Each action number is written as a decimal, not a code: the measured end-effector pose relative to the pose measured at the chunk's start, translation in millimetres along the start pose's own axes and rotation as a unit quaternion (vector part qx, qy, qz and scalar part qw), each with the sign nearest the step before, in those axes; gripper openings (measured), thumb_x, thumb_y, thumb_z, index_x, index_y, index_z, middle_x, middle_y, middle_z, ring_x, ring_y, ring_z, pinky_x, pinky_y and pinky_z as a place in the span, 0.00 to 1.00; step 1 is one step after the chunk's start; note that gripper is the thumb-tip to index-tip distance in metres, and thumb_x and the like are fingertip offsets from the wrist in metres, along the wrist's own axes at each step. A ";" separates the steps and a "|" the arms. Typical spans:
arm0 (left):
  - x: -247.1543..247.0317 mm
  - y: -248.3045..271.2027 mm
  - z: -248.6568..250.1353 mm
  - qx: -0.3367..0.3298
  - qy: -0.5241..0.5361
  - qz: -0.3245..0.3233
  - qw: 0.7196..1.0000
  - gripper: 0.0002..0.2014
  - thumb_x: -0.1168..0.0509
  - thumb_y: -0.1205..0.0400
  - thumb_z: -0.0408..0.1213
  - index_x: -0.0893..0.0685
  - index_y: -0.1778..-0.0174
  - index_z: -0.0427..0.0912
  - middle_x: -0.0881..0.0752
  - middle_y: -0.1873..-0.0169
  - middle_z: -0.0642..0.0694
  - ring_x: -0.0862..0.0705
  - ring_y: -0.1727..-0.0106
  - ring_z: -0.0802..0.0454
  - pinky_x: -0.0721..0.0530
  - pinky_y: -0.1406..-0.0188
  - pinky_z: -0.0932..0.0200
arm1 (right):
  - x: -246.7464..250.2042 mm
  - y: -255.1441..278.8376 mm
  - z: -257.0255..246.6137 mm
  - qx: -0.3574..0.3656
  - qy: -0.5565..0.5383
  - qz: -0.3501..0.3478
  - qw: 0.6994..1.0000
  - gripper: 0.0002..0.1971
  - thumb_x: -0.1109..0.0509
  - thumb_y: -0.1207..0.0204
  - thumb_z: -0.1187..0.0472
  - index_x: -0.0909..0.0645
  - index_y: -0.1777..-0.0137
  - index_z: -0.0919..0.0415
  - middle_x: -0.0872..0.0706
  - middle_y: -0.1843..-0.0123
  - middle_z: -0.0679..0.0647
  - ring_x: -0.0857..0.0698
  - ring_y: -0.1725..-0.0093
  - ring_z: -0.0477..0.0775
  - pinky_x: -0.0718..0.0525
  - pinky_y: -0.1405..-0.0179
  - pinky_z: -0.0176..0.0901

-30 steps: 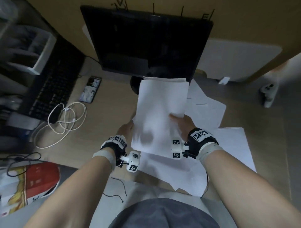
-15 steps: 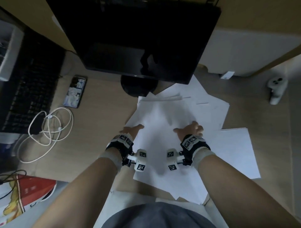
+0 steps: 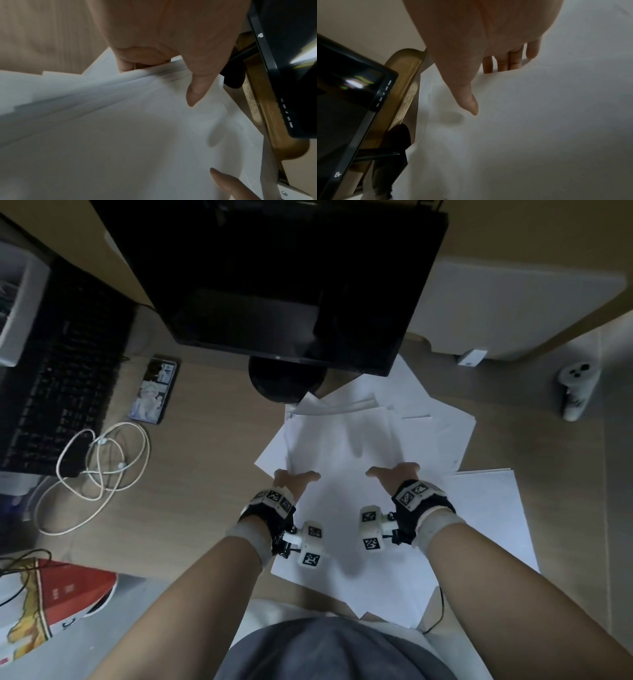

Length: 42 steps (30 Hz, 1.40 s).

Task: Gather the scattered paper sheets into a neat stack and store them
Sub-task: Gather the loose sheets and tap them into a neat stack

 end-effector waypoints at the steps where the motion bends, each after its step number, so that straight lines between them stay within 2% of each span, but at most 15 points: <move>1: -5.0 3.2 -0.6 -0.006 0.000 -0.005 1.000 0.55 0.21 0.47 0.59 0.28 0.28 0.31 0.19 0.34 0.35 0.18 0.37 0.34 0.18 0.36 0.37 | 0.1 0.9 -0.2 0.012 -0.004 -0.017 1.000 0.58 0.23 0.41 0.34 0.43 0.20 0.69 0.27 0.25 0.63 0.23 0.30 0.65 0.28 0.29 0.58; 3: -16.5 -4.1 -8.6 -0.014 -0.021 -0.006 1.000 0.51 0.21 0.39 0.57 0.31 0.24 0.34 0.20 0.32 0.37 0.20 0.33 0.35 0.21 0.33 0.38 | 7.4 4.9 0.3 0.038 -0.024 -0.028 0.999 0.48 0.23 0.33 0.40 0.35 0.22 0.71 0.22 0.28 0.65 0.21 0.33 0.66 0.25 0.31 0.57; 6: -41.9 -20.8 -18.2 -0.032 -0.041 -0.032 0.998 0.58 0.24 0.50 0.67 0.27 0.26 0.37 0.17 0.35 0.39 0.16 0.37 0.37 0.18 0.36 0.39 | 13.9 3.1 7.1 0.060 -0.053 -0.047 0.996 0.37 0.26 0.26 0.45 0.28 0.28 0.74 0.17 0.44 0.66 0.17 0.47 0.64 0.21 0.42 0.52; 8: -51.8 -17.0 -10.5 -0.035 -0.034 -0.044 0.998 0.57 0.25 0.49 0.68 0.25 0.28 0.36 0.15 0.38 0.38 0.15 0.40 0.37 0.17 0.37 0.40 | 23.1 -0.2 12.6 0.070 -0.076 -0.039 0.994 0.36 0.25 0.27 0.44 0.26 0.31 0.73 0.16 0.47 0.64 0.19 0.53 0.61 0.22 0.50 0.49; 12: -34.7 20.1 4.7 0.003 -0.051 0.003 0.999 0.28 0.29 0.22 0.41 0.28 0.31 0.28 0.21 0.45 0.33 0.19 0.42 0.36 0.20 0.43 0.47 | 32.4 -5.0 14.4 0.113 -0.103 -0.026 0.988 0.29 0.25 0.25 0.49 0.21 0.35 0.73 0.15 0.50 0.62 0.19 0.59 0.57 0.25 0.65 0.41; 15: -23.8 20.7 3.4 -0.007 -0.063 0.022 0.998 0.17 0.40 0.15 0.37 0.26 0.34 0.29 0.21 0.40 0.31 0.20 0.44 0.37 0.20 0.44 0.50 | 19.8 4.3 5.3 0.151 -0.096 -0.057 0.982 0.28 0.23 0.27 0.49 0.19 0.34 0.68 0.14 0.44 0.60 0.16 0.49 0.58 0.23 0.53 0.40; 18: -20.0 23.5 6.2 -0.032 -0.081 0.044 0.995 0.25 0.48 0.12 0.48 0.22 0.33 0.29 0.18 0.38 0.28 0.18 0.45 0.35 0.22 0.52 0.51 | 14.5 14.0 2.0 0.167 -0.115 -0.071 0.977 0.26 0.22 0.27 0.55 0.20 0.32 0.68 0.14 0.37 0.62 0.16 0.39 0.61 0.21 0.46 0.42; 20: -14.3 26.8 5.0 -0.035 -0.065 0.041 0.996 0.26 0.45 0.14 0.51 0.20 0.34 0.31 0.17 0.38 0.29 0.16 0.45 0.34 0.19 0.53 0.51 | 16.6 17.2 2.8 0.176 -0.133 -0.078 0.972 0.26 0.22 0.27 0.58 0.20 0.32 0.70 0.15 0.35 0.64 0.17 0.37 0.63 0.20 0.41 0.46; 24: 1.6 38.7 10.2 -0.077 -0.034 0.057 0.995 0.24 0.25 0.28 0.53 0.15 0.41 0.42 0.11 0.45 0.42 0.13 0.44 0.41 0.18 0.35 0.44 | 34.6 31.6 -2.5 0.223 -0.192 -0.073 0.953 0.25 0.20 0.29 0.59 0.19 0.33 0.66 0.14 0.37 0.61 0.16 0.38 0.62 0.19 0.36 0.52; 28: 7.2 58.9 33.4 -0.108 0.024 0.048 0.993 0.30 0.17 0.43 0.48 0.13 0.45 0.45 0.10 0.49 0.46 0.12 0.46 0.42 0.16 0.38 0.46 | 63.2 57.0 -10.1 0.257 -0.271 -0.088 0.924 0.14 0.19 0.31 0.64 0.16 0.46 0.58 0.11 0.45 0.57 0.13 0.45 0.60 0.17 0.40 0.54; 32: 4.0 102.5 85.8 -0.182 0.031 0.048 0.982 0.18 0.21 0.30 0.32 0.17 0.46 0.40 0.14 0.52 0.47 0.17 0.51 0.47 0.21 0.50 0.54 | 104.4 83.5 -16.6 0.271 -0.350 -0.055 0.895 0.09 0.25 0.34 0.76 0.16 0.61 0.61 0.12 0.61 0.55 0.15 0.58 0.58 0.18 0.60 0.42; 34: 4.9 121.0 103.9 -0.220 0.082 0.057 0.970 0.09 0.25 0.29 0.24 0.16 0.56 0.37 0.13 0.59 0.46 0.15 0.57 0.42 0.21 0.55 0.52 | 125.7 97.0 -17.3 0.273 -0.396 -0.019 0.876 0.10 0.28 0.33 0.78 0.18 0.61 0.62 0.14 0.62 0.53 0.17 0.61 0.56 0.22 0.68 0.38; 37: 10.9 139.1 113.9 -0.264 0.129 0.075 0.953 0.09 0.28 0.27 0.22 0.16 0.53 0.35 0.14 0.59 0.46 0.16 0.56 0.44 0.21 0.51 0.54 | 143.9 111.8 -17.6 0.300 -0.417 -0.003 0.858 0.11 0.27 0.32 0.77 0.19 0.56 0.62 0.14 0.59 0.52 0.16 0.60 0.53 0.22 0.66 0.38; 39: 9.2 142.2 113.1 -0.277 0.093 0.072 0.954 0.18 0.26 0.28 0.27 0.17 0.41 0.33 0.12 0.49 0.43 0.15 0.48 0.43 0.20 0.46 0.53 | 144.2 113.7 -15.1 0.326 -0.384 -0.012 0.864 0.10 0.26 0.32 0.77 0.17 0.58 0.62 0.13 0.59 0.52 0.15 0.59 0.53 0.19 0.60 0.38; 42: 1.2 141.4 110.8 -0.290 0.019 0.061 0.955 0.22 0.22 0.31 0.32 0.18 0.42 0.39 0.13 0.46 0.43 0.15 0.46 0.44 0.19 0.49 0.53 | 143.2 112.8 -6.2 0.343 -0.347 -0.013 0.873 0.09 0.25 0.33 0.77 0.15 0.59 0.63 0.11 0.62 0.52 0.13 0.60 0.53 0.18 0.55 0.40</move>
Point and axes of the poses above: each hand's wrist, its own y-axis away from the middle knuckle, its own x-axis out of the back of the hand, z = x × y, the point moved 10 cm from there along -y, towards the middle knuckle
